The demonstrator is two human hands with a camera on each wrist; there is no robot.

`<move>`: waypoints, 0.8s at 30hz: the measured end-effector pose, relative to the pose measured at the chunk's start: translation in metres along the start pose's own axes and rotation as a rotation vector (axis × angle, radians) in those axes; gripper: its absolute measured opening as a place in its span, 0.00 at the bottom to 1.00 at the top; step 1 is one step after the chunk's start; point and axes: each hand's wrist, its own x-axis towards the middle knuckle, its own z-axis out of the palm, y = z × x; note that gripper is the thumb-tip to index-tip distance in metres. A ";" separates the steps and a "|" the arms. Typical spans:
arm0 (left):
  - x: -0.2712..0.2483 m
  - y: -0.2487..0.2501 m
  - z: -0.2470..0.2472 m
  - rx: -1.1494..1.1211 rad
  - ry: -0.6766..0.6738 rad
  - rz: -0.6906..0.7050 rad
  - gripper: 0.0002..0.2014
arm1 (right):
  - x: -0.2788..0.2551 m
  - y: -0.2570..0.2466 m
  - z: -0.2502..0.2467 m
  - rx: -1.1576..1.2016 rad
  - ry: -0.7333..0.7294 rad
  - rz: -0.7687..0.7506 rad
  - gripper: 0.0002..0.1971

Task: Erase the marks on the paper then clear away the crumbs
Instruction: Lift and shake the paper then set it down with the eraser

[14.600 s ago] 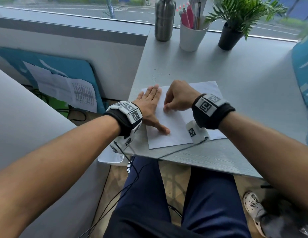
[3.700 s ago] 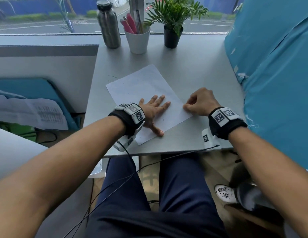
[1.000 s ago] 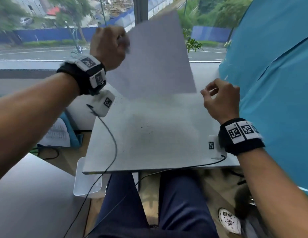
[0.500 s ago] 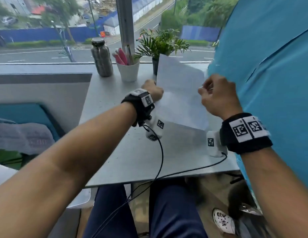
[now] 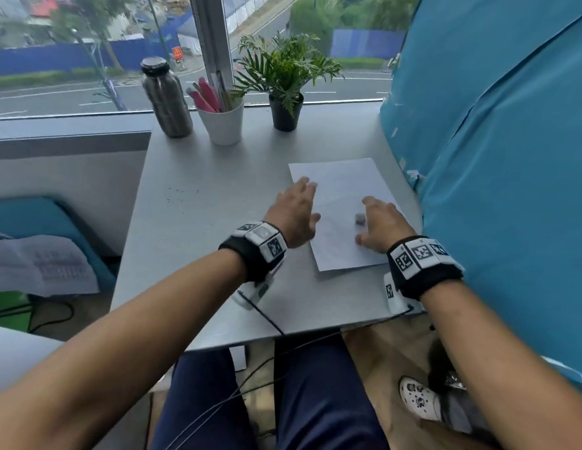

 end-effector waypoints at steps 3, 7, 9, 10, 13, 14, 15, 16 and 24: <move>-0.029 0.020 0.020 0.220 -0.279 0.292 0.36 | -0.020 0.008 0.003 0.029 0.060 0.045 0.28; -0.048 0.036 0.055 0.309 -0.428 0.449 0.43 | -0.041 0.027 0.005 -0.008 -0.062 0.092 0.24; -0.047 0.046 0.067 0.319 -0.419 0.482 0.45 | -0.043 0.032 0.003 -0.008 -0.096 0.067 0.27; -0.045 0.051 0.070 0.314 -0.420 0.485 0.45 | -0.043 0.032 0.001 -0.012 -0.105 0.053 0.29; -0.038 0.058 0.073 0.296 -0.448 0.401 0.43 | -0.040 0.034 -0.001 -0.033 -0.116 0.031 0.27; -0.037 0.056 0.071 0.291 -0.453 0.365 0.42 | -0.040 0.035 -0.001 -0.046 -0.119 0.024 0.27; -0.039 0.050 0.069 0.279 -0.459 0.325 0.42 | -0.040 0.037 0.000 -0.058 -0.125 0.022 0.26; -0.043 0.041 0.065 0.261 -0.466 0.281 0.42 | -0.041 0.038 0.001 -0.063 -0.131 0.024 0.25; -0.089 -0.054 0.009 0.287 -0.526 -0.121 0.50 | -0.056 0.031 0.014 -0.031 -0.146 0.018 0.25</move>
